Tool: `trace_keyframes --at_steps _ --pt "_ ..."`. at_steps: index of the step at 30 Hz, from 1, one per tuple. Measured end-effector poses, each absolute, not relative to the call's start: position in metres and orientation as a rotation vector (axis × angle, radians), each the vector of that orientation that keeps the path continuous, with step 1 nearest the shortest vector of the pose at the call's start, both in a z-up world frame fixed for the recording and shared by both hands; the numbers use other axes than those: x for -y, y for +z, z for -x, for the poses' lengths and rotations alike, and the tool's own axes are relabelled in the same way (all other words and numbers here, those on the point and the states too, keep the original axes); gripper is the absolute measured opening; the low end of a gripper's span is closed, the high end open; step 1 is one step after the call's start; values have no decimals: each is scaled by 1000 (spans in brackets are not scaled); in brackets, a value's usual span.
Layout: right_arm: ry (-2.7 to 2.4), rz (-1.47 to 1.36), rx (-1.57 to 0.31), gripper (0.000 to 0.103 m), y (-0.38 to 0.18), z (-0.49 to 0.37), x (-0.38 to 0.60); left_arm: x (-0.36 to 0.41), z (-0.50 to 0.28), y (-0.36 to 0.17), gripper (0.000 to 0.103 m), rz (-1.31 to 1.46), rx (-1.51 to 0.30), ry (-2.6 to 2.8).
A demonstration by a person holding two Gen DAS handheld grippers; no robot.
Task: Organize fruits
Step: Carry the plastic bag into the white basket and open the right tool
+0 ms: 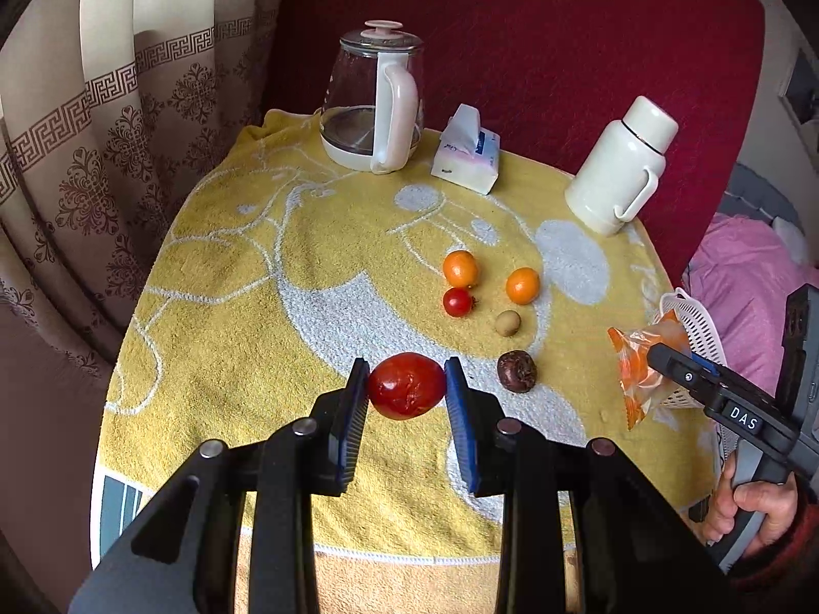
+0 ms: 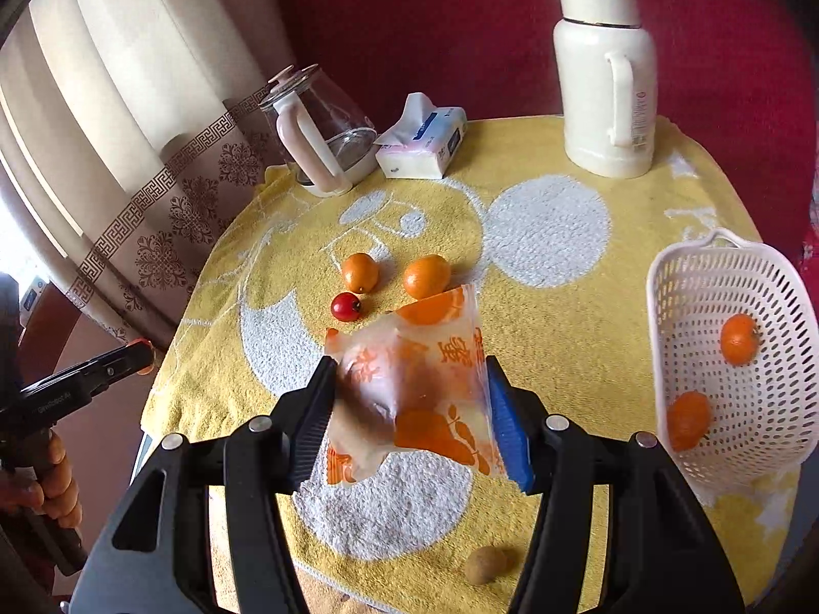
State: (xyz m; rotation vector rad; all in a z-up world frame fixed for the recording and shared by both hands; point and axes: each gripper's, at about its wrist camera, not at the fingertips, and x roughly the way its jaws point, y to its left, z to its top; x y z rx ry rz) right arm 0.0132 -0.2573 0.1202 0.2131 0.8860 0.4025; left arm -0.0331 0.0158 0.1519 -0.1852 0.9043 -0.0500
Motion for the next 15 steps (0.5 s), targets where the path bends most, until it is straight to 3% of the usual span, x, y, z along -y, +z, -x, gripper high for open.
trace_keyframes --at_steps 15 --pt "285 -259 -815 58 137 14 364 43 69 166 30 186 -871 -53"
